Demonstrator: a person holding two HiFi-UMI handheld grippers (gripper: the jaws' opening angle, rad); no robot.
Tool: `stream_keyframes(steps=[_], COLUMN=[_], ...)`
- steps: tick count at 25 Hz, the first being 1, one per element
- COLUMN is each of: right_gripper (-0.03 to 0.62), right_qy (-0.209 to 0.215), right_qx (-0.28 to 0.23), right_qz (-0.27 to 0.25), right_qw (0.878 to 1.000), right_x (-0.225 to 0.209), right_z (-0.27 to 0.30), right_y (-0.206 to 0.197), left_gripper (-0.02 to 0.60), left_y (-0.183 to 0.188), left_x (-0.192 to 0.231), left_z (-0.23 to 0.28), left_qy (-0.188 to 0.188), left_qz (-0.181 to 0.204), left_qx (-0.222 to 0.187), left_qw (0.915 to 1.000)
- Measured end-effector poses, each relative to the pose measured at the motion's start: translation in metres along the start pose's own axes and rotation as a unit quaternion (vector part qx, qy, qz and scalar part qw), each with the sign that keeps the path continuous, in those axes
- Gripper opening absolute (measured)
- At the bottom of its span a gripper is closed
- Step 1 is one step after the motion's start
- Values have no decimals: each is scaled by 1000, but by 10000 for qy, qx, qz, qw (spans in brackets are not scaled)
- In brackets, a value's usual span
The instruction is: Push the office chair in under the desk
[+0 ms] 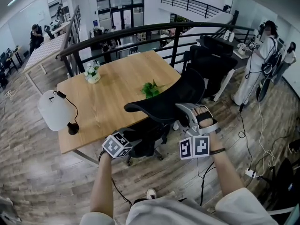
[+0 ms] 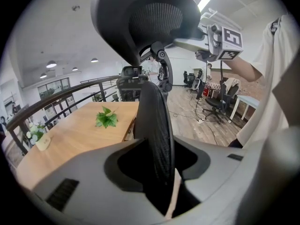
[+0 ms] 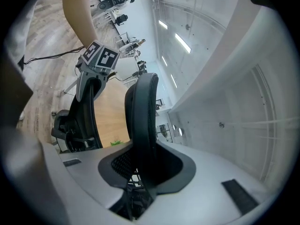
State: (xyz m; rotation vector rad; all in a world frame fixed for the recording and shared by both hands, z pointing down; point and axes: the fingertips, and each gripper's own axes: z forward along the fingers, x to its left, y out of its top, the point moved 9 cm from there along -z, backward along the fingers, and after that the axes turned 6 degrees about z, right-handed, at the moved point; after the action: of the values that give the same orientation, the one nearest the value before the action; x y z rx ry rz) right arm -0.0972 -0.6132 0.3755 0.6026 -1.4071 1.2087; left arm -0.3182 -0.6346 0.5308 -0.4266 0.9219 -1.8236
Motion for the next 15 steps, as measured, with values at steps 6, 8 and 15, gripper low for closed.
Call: stream_keyframes(steps=[6,8,15], right_gripper=[115,114,107], right_qy=[3,-16,-200], right_qx=[-32,-26,-91], right_qz=[-81,-170,-355], right_qw=[10000,9999,9991], right_x=[2,3,8], right_z=[23,29,43], right_y=[13,24,41], left_gripper=[198,201,202], left_y=[-10,-15,-25], left_x=[27,36,56], left_z=[-4,-10,-18], left_qy=[-120,-158,-295], left_qz=[116,148,251], left_qx=[16,18,28], left_qw=[9999,9998,9992])
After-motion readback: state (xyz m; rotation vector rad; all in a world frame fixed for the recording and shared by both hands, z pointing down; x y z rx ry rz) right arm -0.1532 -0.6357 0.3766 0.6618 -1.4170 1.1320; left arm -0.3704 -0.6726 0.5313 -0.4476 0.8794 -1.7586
